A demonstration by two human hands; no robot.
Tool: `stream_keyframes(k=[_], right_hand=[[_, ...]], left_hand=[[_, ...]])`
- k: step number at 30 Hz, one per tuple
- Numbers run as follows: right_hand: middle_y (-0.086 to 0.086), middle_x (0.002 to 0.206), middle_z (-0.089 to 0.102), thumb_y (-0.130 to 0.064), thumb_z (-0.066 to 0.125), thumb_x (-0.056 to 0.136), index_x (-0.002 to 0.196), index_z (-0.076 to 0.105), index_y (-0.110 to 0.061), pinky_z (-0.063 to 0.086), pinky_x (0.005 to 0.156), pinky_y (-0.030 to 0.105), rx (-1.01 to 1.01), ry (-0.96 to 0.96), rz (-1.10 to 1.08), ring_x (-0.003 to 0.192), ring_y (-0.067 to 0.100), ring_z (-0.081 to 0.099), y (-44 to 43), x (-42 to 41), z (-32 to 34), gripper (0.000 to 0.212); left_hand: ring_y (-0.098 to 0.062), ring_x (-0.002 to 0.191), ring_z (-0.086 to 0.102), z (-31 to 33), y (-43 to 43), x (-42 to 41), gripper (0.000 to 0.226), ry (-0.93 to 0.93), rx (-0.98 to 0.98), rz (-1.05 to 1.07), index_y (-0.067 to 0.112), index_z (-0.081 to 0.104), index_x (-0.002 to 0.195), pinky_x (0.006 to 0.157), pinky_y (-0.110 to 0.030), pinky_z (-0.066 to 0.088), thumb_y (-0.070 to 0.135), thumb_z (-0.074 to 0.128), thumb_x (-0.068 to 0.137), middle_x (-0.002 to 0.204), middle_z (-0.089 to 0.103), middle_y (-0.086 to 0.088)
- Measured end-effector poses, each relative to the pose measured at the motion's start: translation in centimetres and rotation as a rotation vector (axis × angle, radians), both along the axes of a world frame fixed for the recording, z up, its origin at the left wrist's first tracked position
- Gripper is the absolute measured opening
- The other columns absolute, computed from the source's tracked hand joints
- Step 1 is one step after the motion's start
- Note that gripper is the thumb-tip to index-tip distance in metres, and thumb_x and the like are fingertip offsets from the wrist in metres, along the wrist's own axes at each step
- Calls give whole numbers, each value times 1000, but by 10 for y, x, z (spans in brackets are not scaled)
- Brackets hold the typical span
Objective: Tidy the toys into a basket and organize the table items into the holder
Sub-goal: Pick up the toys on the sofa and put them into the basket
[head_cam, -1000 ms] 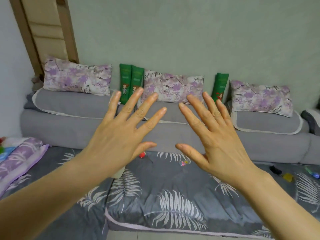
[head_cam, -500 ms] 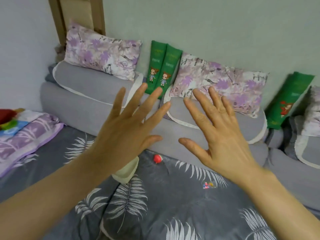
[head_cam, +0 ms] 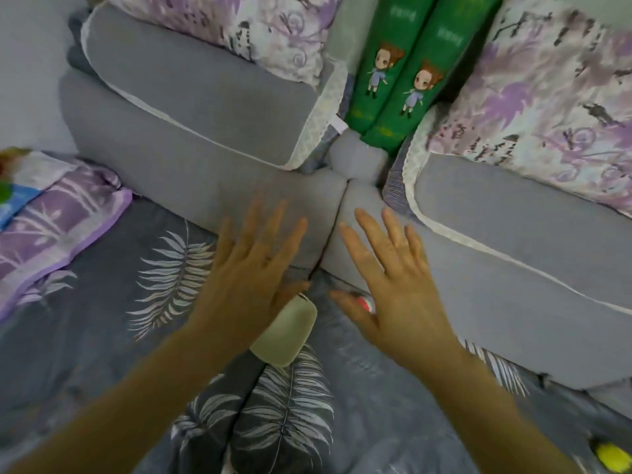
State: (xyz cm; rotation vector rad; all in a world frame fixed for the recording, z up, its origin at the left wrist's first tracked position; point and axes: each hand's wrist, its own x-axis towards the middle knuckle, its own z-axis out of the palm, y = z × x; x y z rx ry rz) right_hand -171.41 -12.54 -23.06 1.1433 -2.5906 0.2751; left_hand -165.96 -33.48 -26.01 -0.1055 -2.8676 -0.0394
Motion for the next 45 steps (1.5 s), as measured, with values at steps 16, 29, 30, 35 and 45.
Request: stream_keyframes(k=[16, 29, 30, 35, 45], right_hand=[[7, 156, 28, -35, 44, 96, 150, 16, -27, 32, 109, 57, 229, -384, 94, 143, 35, 24, -55, -108, -306, 62], [13, 149, 40, 10, 45, 80, 148, 29, -25, 45, 50, 26, 214, -509, 106, 69, 25, 60, -84, -129, -445, 78], [11, 148, 41, 11, 44, 79, 148, 29, -27, 39, 46, 23, 214, -500, 97, 55, 19, 51, -83, -130, -449, 80], [-2, 153, 30, 4, 51, 89, 148, 12, -43, 44, 58, 23, 193, -547, 1, 68, 18, 63, -77, -123, -445, 85], [-6, 139, 43, -45, 22, 91, 148, 24, -39, 49, 85, 33, -154, -836, -499, 100, 11, 53, 2, -116, -405, 57]], left_hand=[[-42, 142, 17, -283, -11, -53, 73, -489, 337, 282, 23, 13, 149, 106, -64, 27, 65, 13, 90, 157, 19, -12], [-36, 143, 17, -414, -17, -47, 67, -561, 538, 400, 33, 0, 147, 106, -58, 34, 48, 35, 92, 159, 8, -6], [-35, 141, 25, -418, -16, -47, 69, -532, 561, 401, 34, 1, 148, 103, -54, 39, 40, 42, 92, 159, 10, -4], [-32, 113, 56, -405, -14, -50, 65, -485, 605, 435, 40, 0, 147, 80, -42, 51, 34, 27, 89, 158, 13, 3], [-22, 93, 54, -390, 31, -75, 53, -563, 1128, 758, 33, 32, 142, 79, -32, 39, 11, 43, 95, 109, 58, -3]])
